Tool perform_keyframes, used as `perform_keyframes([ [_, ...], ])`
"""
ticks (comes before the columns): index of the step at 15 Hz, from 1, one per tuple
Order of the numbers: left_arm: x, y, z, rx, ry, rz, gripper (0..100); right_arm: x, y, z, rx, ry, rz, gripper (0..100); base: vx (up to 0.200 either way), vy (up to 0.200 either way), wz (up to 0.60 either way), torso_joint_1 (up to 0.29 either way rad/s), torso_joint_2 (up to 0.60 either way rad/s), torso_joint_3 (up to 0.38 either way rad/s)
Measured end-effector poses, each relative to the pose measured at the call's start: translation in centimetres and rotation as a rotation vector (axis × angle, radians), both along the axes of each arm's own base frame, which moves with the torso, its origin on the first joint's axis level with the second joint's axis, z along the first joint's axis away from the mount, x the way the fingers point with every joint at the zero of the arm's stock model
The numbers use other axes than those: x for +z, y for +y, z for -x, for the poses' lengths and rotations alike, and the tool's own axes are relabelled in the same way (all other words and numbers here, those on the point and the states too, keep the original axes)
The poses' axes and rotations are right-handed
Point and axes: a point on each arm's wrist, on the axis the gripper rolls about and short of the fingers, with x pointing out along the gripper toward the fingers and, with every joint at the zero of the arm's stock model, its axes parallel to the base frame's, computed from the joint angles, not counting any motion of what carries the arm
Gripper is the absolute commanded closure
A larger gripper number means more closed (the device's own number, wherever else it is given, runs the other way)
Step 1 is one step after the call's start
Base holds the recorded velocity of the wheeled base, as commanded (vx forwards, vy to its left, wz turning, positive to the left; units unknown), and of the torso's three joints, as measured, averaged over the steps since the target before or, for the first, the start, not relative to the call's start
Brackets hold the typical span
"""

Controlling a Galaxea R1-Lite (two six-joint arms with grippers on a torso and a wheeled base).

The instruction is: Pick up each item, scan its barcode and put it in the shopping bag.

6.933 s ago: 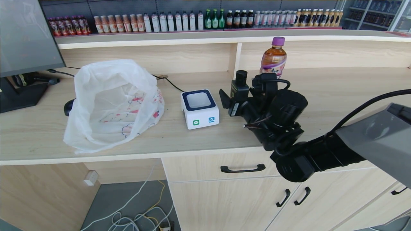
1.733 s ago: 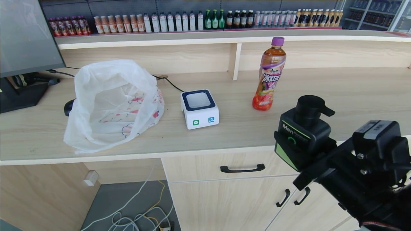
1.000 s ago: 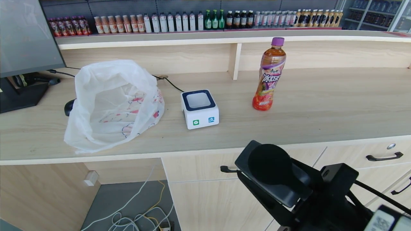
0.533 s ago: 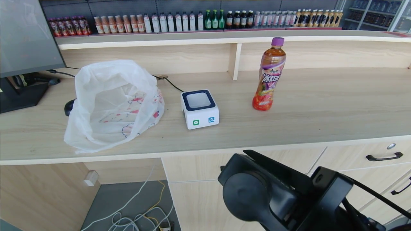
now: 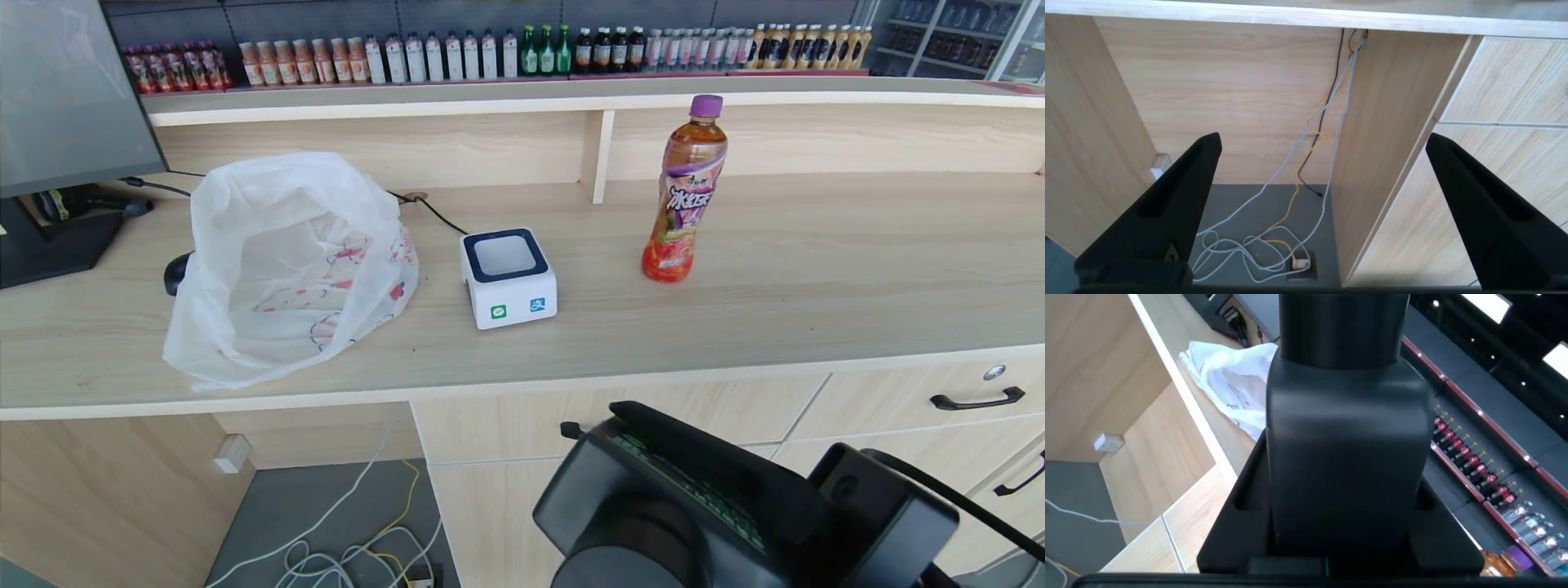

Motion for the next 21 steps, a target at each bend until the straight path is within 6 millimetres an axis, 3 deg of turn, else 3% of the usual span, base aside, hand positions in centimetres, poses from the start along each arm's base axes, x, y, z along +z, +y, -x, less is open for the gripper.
perform_keyframes([
  [5,0.0,0.0,0.0,0.000,0.000,0.000,0,-0.3,-2.0,0.9,0.010,0.006,0.007,100,0.000,0.000,0.00,0.000,0.00,0.000],
  [13,0.0,0.0,0.0,0.000,0.000,0.000,0,0.3,-0.5,1.4,0.096,0.016,-0.029,100,0.000,0.000,0.00,0.000,0.00,0.000],
  [21,0.0,0.0,0.0,0.000,0.000,0.000,0,1.3,0.0,1.6,0.006,-0.301,0.099,100,0.000,0.000,0.00,0.000,0.00,0.000],
])
